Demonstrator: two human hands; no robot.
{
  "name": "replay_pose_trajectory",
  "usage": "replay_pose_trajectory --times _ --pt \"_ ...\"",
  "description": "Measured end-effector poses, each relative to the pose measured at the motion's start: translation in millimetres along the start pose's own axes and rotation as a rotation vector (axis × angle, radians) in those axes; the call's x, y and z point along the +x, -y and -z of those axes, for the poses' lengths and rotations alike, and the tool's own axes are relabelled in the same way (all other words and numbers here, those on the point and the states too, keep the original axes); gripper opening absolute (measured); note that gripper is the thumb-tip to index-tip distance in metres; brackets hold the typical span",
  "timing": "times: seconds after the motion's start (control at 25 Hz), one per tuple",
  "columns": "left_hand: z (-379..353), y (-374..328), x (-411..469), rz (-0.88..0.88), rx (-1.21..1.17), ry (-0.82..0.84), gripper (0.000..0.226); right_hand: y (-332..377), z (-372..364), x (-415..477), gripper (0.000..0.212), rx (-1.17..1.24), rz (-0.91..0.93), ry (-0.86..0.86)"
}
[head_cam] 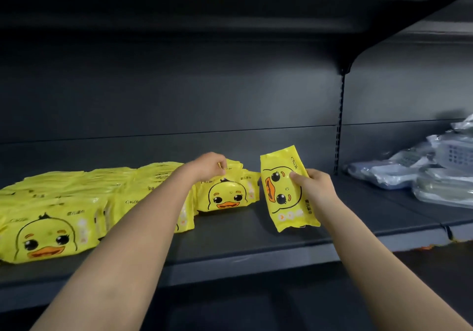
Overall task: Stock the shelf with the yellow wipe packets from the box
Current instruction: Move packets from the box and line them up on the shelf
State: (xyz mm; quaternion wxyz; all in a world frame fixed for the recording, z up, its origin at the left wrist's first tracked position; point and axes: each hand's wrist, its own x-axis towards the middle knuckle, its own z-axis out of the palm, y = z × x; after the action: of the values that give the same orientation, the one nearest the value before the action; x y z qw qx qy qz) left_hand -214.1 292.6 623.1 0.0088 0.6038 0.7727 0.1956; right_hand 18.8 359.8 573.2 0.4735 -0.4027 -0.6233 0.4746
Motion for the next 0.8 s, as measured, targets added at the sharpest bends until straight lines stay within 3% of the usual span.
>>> replay_pose_trajectory --times 0.36,0.52,0.68,0.8 --pt "-44 24 39 -0.107 0.007 -0.078 0.015 -14 -19 32 0.010 -0.080 0.074 0.054" --pt "-32 30 32 -0.102 -0.008 -0.123 0.019 0 -21 35 0.007 -0.200 0.166 0.251" --pt "2 39 13 -0.046 0.076 -0.205 0.022 27 -39 44 0.007 -0.484 0.277 0.527" --pt "18 52 -7 0.020 0.166 -0.214 0.020 33 -77 50 0.026 -0.730 0.401 0.652"
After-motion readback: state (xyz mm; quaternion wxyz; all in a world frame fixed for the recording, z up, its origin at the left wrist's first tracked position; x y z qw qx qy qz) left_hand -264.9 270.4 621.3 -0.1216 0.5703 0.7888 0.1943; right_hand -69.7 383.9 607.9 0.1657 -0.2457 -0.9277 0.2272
